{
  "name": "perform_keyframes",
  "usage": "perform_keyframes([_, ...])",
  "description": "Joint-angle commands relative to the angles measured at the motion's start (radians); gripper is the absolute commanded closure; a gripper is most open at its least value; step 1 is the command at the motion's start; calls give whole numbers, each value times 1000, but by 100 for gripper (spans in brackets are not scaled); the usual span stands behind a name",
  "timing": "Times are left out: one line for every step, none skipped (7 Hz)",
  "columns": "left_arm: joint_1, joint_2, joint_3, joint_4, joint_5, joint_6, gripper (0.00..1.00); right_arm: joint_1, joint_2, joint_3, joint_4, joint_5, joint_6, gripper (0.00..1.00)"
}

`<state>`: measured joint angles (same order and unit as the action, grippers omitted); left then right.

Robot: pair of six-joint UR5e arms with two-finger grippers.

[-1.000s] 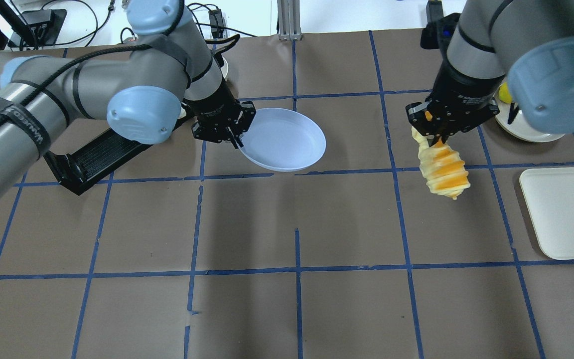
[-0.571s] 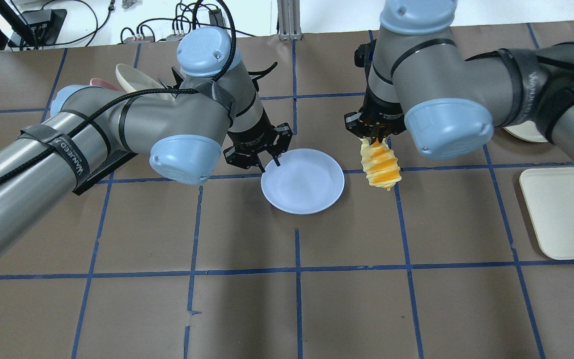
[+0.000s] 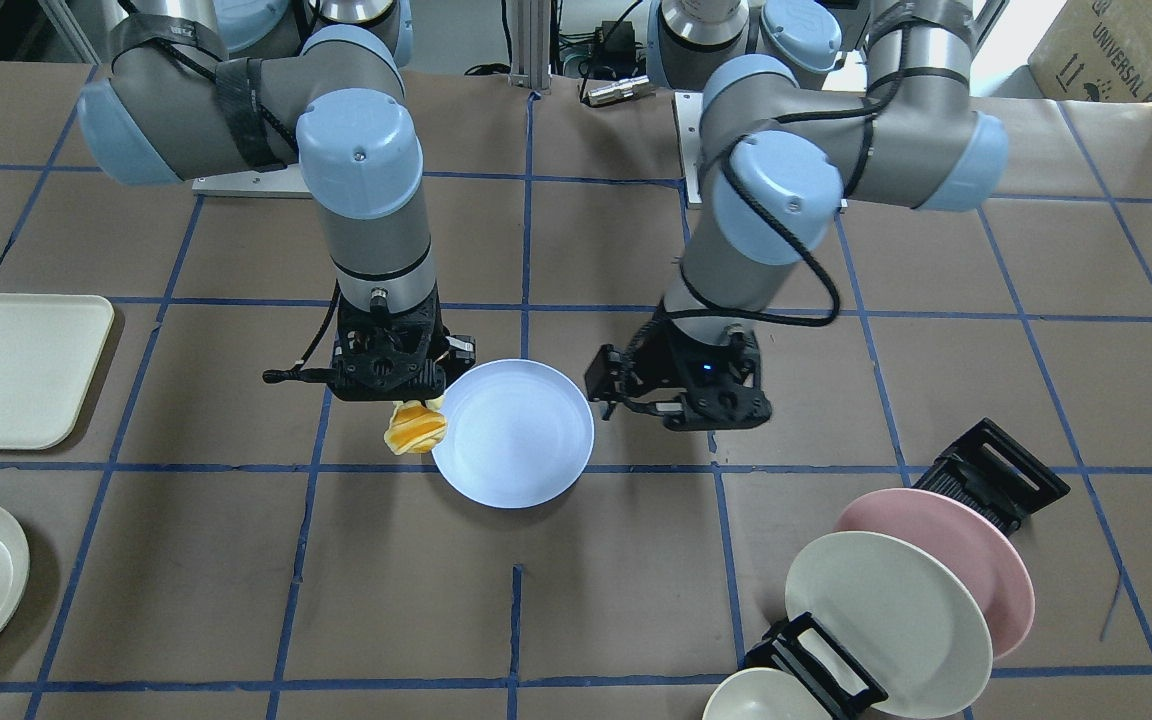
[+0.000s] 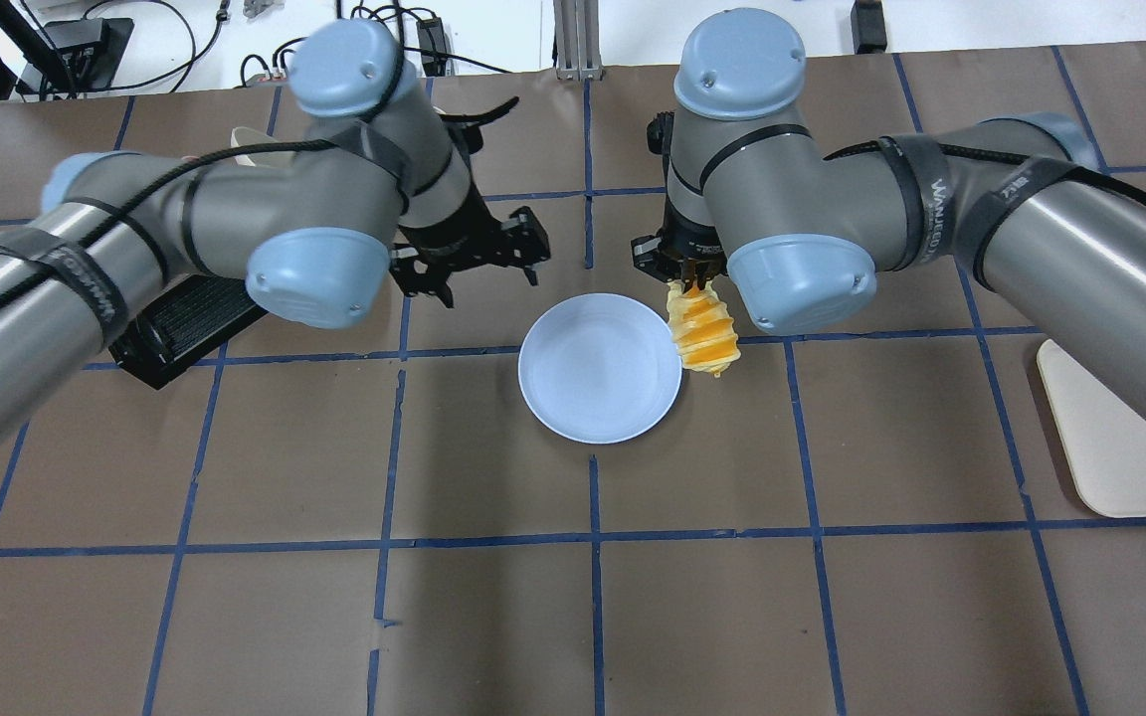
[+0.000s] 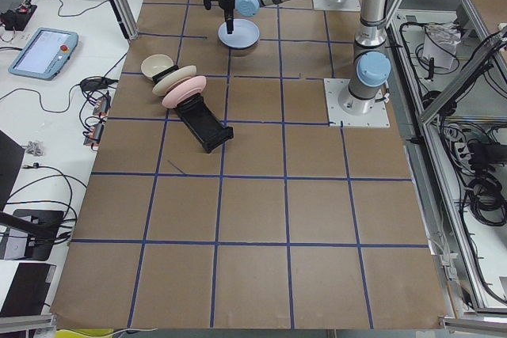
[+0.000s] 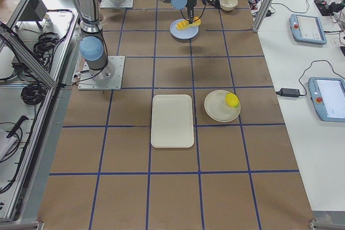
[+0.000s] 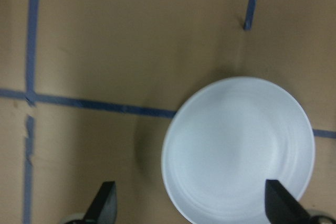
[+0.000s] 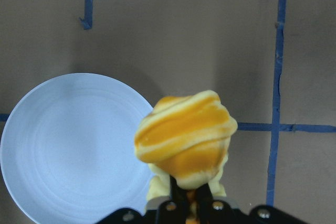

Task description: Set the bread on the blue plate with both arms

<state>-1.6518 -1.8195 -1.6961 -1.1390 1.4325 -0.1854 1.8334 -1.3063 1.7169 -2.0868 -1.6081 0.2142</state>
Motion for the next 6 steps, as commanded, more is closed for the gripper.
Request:
perform_keyframes([105,43,68,-124,31,145,0,61,79,-60,-7,-1,66,94])
perform_keyframes([125,48,140,-283,78,162,0,90,122,-72,-33,-1,107,94])
perform_keyframes([127,57,235,-471,85,162,0,108,140,-73,-41,-1,117,94])
perform_keyframes([129,61,300,-625,106,161,0,118,153,-71,-41,0,116,94])
perform_keyframes([125,65,318,-671,112,149,0,134,182,-72,-39,-1,113,94])
perform_keyframes([127,65,317,-659,127,164,0,150,193,-73,-41,-1,114,94])
